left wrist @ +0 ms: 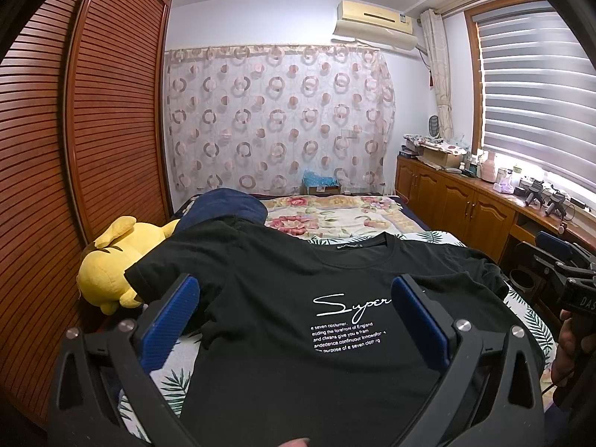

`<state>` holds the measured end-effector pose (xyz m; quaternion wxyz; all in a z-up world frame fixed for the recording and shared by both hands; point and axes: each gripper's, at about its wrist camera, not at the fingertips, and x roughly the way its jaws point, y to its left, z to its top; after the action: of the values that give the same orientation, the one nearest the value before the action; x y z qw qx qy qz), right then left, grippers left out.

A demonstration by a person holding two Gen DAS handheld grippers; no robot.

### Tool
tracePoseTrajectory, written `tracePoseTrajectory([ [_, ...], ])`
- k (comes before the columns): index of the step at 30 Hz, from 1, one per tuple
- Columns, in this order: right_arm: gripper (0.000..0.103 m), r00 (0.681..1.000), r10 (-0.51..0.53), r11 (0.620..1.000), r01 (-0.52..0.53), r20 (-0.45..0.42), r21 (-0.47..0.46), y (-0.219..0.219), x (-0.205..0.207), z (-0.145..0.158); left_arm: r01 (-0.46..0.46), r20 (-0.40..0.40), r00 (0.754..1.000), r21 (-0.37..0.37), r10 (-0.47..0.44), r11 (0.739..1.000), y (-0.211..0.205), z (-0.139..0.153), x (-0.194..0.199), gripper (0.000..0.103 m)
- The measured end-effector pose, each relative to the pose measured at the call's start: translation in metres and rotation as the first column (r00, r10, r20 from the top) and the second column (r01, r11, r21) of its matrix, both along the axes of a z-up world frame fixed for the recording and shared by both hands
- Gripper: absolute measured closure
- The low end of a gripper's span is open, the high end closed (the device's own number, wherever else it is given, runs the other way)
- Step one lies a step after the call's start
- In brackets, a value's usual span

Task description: Fold small clothes

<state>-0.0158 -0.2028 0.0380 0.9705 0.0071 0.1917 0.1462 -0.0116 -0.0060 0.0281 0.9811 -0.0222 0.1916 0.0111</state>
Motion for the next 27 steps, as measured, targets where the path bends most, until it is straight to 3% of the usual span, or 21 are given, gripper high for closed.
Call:
tracePoseTrajectory([
  [20,0.001,0.999,0.025,1.000,-0.025,-0.024,0.002,0.006,0.007,-0.005,-0.004,-0.023,1.000,-0.005,0.004,1.000,0.006,0.005,0.002,0.000],
  [27,0.001,0.997,0.071,0.997,-0.071,-0.041,-0.007,0.019,0.024,-0.015,-0.020,-0.047,0.999,-0.008,0.019,1.000,0.030,-0.016,0.015,0.000],
])
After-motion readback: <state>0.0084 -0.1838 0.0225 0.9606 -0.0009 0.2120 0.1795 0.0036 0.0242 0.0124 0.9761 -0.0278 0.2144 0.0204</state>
